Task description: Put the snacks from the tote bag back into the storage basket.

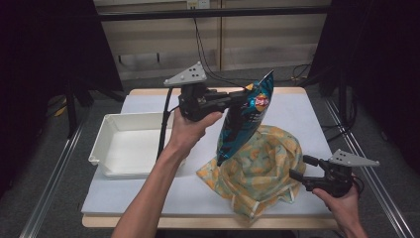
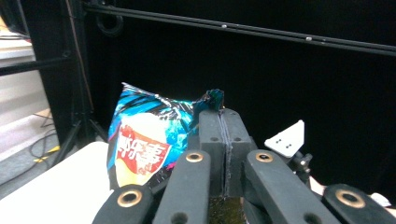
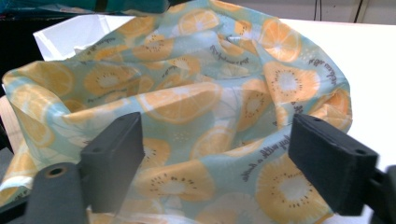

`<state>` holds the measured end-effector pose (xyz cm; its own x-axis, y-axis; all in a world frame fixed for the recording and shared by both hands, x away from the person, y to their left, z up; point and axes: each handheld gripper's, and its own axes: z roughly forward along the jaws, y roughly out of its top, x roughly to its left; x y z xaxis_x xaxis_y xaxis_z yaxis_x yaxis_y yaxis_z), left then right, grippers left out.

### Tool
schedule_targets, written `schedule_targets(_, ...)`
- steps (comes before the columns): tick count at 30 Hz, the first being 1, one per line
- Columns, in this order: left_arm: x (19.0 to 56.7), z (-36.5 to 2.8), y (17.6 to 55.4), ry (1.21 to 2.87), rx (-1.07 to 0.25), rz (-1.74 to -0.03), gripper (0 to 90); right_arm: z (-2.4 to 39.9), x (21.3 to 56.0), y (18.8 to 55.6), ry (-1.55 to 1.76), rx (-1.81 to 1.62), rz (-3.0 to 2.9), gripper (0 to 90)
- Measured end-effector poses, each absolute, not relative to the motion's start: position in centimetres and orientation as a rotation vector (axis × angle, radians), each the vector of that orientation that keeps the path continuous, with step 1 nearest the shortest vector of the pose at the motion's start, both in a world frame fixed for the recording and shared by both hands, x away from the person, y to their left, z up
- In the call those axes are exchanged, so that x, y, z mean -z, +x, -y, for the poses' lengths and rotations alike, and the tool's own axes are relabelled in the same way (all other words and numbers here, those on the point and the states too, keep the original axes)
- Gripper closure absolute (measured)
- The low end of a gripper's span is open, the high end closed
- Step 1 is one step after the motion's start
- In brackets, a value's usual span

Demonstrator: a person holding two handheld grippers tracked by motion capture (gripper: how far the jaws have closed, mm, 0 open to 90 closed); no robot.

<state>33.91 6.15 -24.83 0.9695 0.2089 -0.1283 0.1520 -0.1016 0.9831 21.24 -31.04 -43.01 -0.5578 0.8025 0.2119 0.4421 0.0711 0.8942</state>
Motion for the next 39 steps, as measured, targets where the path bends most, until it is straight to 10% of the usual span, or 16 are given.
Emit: schedule_targets(39,24.4,-17.3,36.4,1.653,-0.203,-0.486,89.9,31.0,44.3,19.3,1.281,-1.481,-1.974,13.2)
